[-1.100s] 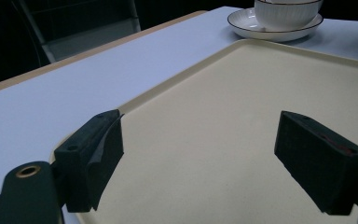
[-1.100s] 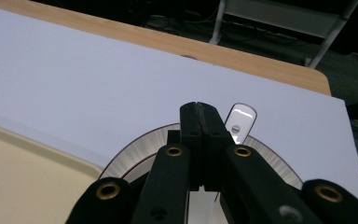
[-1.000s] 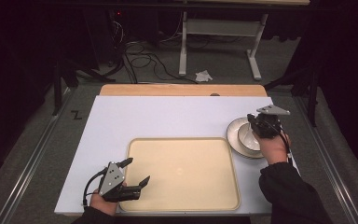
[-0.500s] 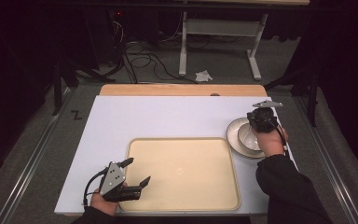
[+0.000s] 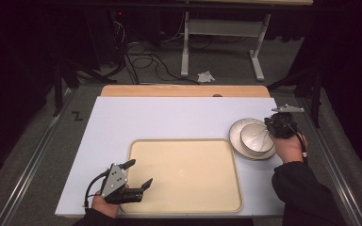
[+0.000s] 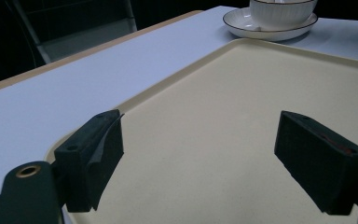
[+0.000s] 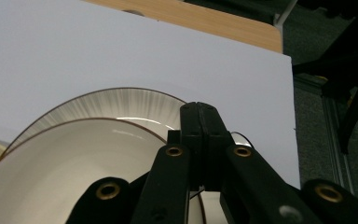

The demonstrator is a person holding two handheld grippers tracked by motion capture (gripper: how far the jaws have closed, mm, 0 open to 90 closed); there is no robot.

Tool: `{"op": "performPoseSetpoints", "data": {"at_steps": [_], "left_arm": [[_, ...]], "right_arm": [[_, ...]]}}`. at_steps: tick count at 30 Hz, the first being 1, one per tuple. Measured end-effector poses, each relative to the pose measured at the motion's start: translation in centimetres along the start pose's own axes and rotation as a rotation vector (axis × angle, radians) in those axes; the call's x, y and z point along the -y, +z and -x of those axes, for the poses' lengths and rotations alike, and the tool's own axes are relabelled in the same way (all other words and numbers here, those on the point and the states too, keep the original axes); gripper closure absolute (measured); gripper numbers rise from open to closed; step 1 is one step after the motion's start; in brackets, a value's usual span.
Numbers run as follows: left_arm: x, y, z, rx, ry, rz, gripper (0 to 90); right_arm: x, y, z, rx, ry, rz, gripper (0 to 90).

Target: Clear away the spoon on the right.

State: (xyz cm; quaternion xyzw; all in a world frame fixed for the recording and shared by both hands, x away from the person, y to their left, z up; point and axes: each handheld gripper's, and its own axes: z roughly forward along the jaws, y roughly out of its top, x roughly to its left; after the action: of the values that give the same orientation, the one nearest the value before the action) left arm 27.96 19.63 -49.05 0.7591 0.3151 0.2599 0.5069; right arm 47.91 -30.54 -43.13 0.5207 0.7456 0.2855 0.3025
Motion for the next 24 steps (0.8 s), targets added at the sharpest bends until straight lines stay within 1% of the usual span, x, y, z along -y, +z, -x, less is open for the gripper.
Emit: {"op": "performPoseSetpoints", "data": {"at_steps": [8, 11, 12, 15, 19, 24], "left_arm": [[0.0, 0.0, 0.0, 0.001, -0.001, -0.001, 15.9], [0.0, 0.0, 0.0, 0.003, 0.001, -0.001, 15.9], [0.0, 0.0, 0.0, 0.003, 0.002, -0.001, 15.9], [0.0, 0.0, 0.0, 0.004, 0.003, -0.002, 15.9], [0.0, 0.0, 0.0, 0.002, 0.000, 0.000, 15.9], [0.0, 0.0, 0.1, 0.001, 0.000, -0.001, 15.9]], "right_arm": [[1.8, -1.5, 1.4, 0.008, 0.017, 0.003, 90.0], [2.7, -2.2, 2.0, 0.005, 0.024, 0.009, 90.0], [3.0, -2.5, 2.2, 0.004, 0.032, 0.008, 90.0], [3.8, -3.0, 2.5, 0.003, 0.035, 0.012, 90.0], [4.8, -3.7, 2.6, -0.004, 0.040, 0.020, 90.0], [5.9, -4.5, 2.7, -0.021, 0.047, 0.044, 90.0]]}}
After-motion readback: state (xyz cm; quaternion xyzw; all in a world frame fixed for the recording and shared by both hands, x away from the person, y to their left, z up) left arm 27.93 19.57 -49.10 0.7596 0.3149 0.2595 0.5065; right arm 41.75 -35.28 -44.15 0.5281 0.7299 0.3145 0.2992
